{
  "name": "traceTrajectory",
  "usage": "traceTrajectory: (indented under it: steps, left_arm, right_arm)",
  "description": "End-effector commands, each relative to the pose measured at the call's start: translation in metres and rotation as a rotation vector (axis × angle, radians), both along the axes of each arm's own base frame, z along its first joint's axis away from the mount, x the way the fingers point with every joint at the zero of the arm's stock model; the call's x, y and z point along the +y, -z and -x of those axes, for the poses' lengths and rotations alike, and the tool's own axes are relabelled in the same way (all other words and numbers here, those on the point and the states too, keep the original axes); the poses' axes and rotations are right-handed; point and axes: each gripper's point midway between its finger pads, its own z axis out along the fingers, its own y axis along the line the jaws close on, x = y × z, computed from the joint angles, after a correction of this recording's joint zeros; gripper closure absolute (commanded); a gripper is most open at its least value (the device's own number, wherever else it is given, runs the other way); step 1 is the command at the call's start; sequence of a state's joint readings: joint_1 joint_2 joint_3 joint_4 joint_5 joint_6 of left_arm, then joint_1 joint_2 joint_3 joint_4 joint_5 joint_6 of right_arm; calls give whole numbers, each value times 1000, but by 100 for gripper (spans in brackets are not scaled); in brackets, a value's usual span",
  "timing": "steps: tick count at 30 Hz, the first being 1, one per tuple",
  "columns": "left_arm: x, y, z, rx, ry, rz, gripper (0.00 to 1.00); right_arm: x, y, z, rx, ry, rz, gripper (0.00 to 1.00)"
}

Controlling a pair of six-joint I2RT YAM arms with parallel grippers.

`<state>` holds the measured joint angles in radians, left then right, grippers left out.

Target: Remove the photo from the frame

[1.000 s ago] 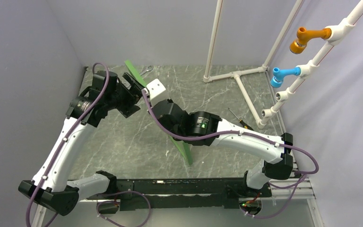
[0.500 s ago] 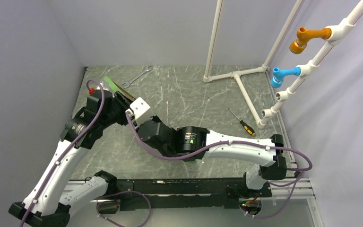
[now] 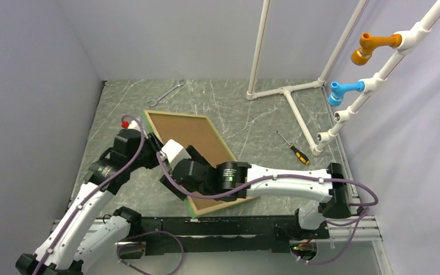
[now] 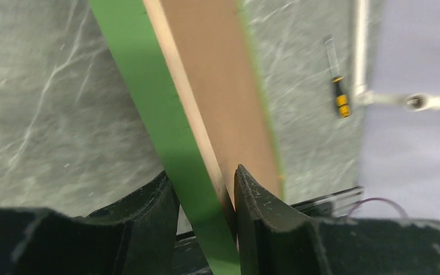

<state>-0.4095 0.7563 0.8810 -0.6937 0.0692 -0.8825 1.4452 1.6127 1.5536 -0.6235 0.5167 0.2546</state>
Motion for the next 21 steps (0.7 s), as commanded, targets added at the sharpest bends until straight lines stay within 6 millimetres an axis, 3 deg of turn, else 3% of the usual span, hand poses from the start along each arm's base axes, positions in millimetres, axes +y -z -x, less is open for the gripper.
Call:
traceTrajectory:
  steps: [1, 4, 8, 14, 21]
  left_arm:
    - [5, 33, 7, -57, 186, -180, 100]
    - [5, 43, 2, -77, 225, -209, 100]
    - [8, 56, -15, -72, 268, -258, 100]
    - [9, 71, -59, -81, 330, -318, 100]
    - [25, 109, -107, 112, 391, -354, 100]
  right_arm:
    - [-22, -59, 17, 44, -61, -211, 13]
    - [-43, -81, 12, 37, -32, -311, 8]
    - [-70, -74, -9, 49, 40, -346, 5]
    - [-109, -12, -51, 173, 165, -312, 4]
    - [-146, 61, -84, 304, 332, -251, 5]
